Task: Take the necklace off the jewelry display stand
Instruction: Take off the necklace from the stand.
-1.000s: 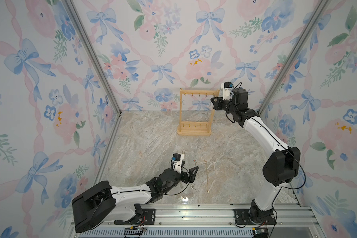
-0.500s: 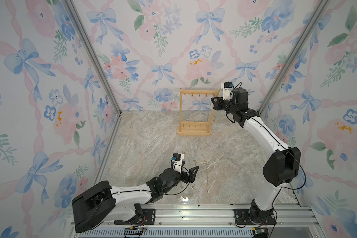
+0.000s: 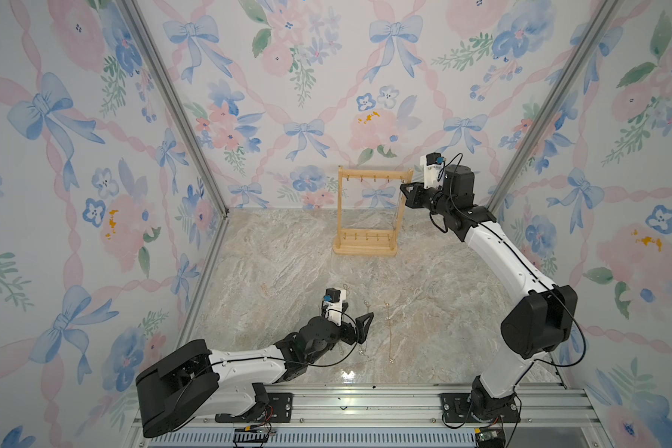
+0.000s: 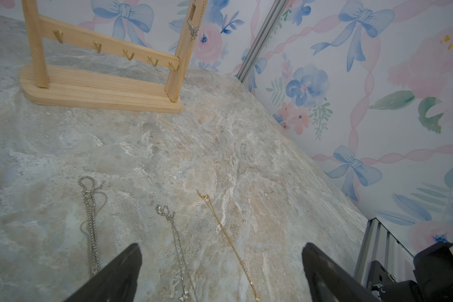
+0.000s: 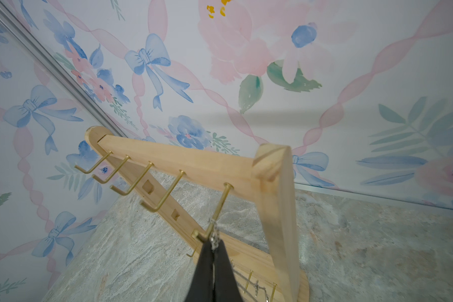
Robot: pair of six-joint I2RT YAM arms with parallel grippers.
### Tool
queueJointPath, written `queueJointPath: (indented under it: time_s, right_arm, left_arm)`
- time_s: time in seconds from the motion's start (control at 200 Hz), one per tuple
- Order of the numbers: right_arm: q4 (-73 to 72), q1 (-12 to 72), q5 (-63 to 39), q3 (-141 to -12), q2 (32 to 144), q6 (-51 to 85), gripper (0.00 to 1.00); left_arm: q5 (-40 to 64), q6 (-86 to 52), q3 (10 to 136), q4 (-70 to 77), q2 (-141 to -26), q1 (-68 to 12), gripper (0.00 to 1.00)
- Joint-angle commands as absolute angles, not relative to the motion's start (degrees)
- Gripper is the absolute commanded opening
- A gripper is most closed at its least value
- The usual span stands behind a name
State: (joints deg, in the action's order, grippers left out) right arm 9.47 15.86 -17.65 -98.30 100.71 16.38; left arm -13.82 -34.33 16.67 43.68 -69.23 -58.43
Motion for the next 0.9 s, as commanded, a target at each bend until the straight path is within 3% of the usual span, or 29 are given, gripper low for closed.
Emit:
queueJointPath:
  time_s: [0.0, 0.895]
  right_arm:
    - [10.8, 16.26, -18.54, -97.66, 98.2, 15.91, 0.0]
    - [14.06, 16.26, -19.69, -100.33, 95.47, 16.78, 0.0]
  left_arm:
    - [-13.1, -34.23, 17.84, 44.53, -69.87, -58.04, 0.98]
    - [-12.25, -34.53, 18.09, 44.48, -70.49, -58.08, 0.98]
